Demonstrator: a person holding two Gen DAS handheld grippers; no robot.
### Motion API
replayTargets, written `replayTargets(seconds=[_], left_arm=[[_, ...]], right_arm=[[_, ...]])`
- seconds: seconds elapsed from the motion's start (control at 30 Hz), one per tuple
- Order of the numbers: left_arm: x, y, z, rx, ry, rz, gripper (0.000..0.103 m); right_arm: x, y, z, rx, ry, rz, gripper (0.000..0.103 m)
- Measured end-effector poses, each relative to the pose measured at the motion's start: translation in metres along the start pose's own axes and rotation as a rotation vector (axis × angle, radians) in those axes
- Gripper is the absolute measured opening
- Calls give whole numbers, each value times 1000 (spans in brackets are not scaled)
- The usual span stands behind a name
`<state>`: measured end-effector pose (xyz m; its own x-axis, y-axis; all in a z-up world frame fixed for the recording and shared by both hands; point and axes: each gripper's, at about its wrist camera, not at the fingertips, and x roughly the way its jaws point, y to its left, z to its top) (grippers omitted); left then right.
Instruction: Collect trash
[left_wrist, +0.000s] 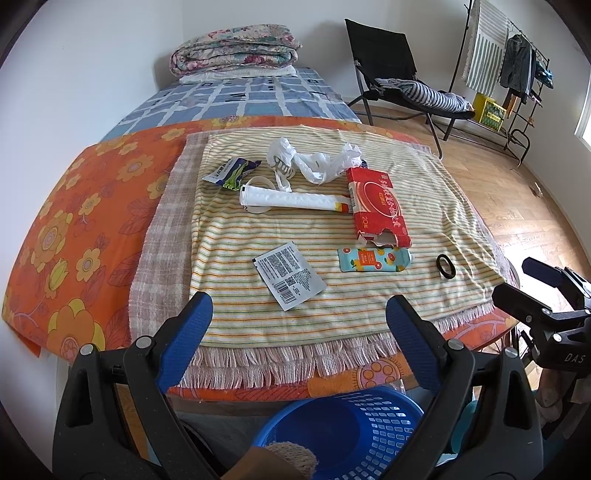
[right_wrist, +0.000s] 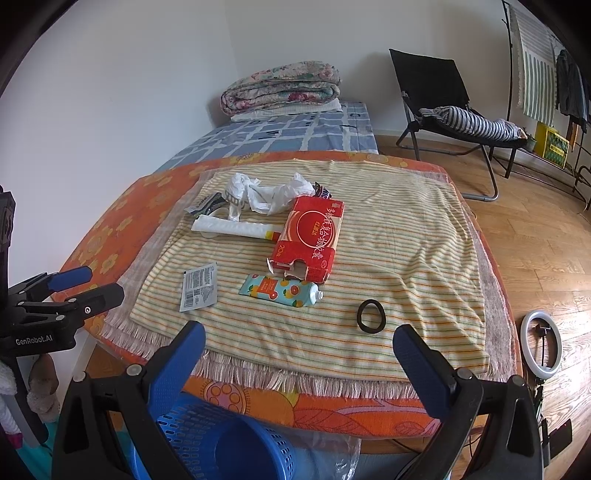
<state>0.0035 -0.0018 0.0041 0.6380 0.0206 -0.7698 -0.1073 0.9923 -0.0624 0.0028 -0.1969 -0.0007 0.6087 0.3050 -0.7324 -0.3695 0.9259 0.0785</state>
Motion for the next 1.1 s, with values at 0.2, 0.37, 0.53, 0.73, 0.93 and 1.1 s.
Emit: replayTargets(seconds=[0.2, 0.37, 0.53, 0.73, 0.93, 1.1], left_arm=[[0, 0, 1, -1, 1, -2, 97], [0, 0, 1, -1, 3, -3, 97], [0, 0, 0, -1, 3, -3, 97], [5, 4, -9, -9, 6, -7, 97], [6, 4, -11, -11, 8, -11, 97], [7, 5, -14, -13, 10, -9, 97]], right_arm=[[1, 0, -1, 4, 2, 2, 102], [1, 0, -1, 5, 3, 2, 102], [1, 0, -1, 5, 3, 3, 102], [2, 0, -3, 5, 5, 4, 102], [2, 0, -2, 6, 5, 3, 103], [3, -1, -3, 7, 8, 5, 103]])
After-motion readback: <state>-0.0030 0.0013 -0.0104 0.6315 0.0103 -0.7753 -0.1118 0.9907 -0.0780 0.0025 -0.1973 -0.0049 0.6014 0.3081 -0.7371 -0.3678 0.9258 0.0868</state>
